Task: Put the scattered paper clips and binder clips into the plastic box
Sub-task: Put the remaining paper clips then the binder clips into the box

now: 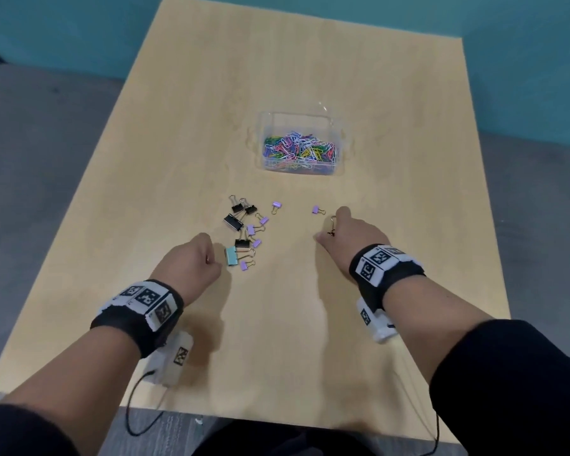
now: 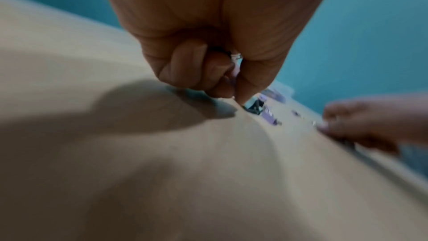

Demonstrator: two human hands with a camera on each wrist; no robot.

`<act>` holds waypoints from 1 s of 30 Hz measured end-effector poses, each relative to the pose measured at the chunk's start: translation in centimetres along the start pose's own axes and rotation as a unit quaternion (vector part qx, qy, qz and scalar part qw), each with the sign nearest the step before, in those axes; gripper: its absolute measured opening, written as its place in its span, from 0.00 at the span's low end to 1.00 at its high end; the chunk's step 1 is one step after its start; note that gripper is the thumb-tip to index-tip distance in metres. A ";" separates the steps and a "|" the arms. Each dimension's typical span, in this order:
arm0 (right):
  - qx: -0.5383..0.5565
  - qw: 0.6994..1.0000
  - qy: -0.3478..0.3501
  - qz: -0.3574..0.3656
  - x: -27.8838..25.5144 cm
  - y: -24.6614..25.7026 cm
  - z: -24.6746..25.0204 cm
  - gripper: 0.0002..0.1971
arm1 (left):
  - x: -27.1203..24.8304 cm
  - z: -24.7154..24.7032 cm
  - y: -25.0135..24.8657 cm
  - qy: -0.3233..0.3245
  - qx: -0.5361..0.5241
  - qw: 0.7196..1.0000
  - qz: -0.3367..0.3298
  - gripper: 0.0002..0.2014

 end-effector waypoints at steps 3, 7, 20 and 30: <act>-0.007 1.000 -0.010 0.007 0.1 0.7 -0.4 0.11 | -0.2 -0.6 0.5 0.024 -0.379 0.917 0.119 0.06; 0.080 0.997 0.005 -0.002 0.1 0.4 -0.1 0.10 | -1.0 0.1 -0.4 0.060 -0.648 0.741 0.165 0.10; 0.779 0.589 -0.010 -0.218 -1.4 -5.8 1.8 0.06 | 0.2 -0.1 -2.0 0.023 0.055 0.998 -0.029 0.21; 0.084 0.996 -0.016 0.001 2.0 -3.8 1.5 0.16 | 0.3 0.2 -2.0 0.048 -0.255 0.964 0.059 0.16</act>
Point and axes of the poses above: each hand's wrist, its own x-axis towards the middle knuckle, its own z-axis out of the back of the hand, y = z × x, the point moved 2 cm from there along x, towards the middle knuckle, and after that the axes turned 10 degrees about x, right-handed, at the moved point
